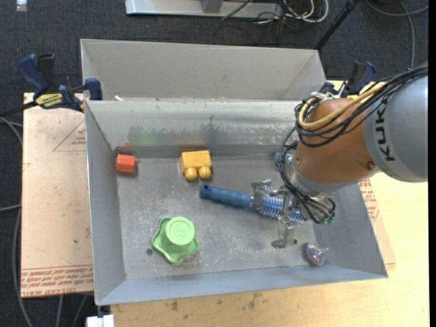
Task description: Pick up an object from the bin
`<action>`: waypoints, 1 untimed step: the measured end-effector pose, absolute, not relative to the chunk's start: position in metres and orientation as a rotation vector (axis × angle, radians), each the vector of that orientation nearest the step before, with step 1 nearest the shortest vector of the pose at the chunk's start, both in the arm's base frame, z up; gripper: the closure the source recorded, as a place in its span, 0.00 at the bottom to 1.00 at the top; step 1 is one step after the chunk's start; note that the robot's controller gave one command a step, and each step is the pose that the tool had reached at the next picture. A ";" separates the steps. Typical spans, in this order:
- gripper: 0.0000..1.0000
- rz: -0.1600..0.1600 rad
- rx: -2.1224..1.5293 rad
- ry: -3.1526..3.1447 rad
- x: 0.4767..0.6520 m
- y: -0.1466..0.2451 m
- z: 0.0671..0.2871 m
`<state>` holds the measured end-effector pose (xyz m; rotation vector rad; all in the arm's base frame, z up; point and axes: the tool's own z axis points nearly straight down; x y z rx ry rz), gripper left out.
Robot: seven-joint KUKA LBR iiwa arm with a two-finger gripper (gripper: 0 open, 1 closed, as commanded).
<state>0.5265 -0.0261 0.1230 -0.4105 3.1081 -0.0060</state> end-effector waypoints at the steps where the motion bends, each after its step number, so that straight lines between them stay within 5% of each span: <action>1: 0.00 -0.002 -0.424 3.105 0.563 -0.049 0.139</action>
Offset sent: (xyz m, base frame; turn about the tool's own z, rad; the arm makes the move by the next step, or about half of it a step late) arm 0.0334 -0.0215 0.0150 -0.0135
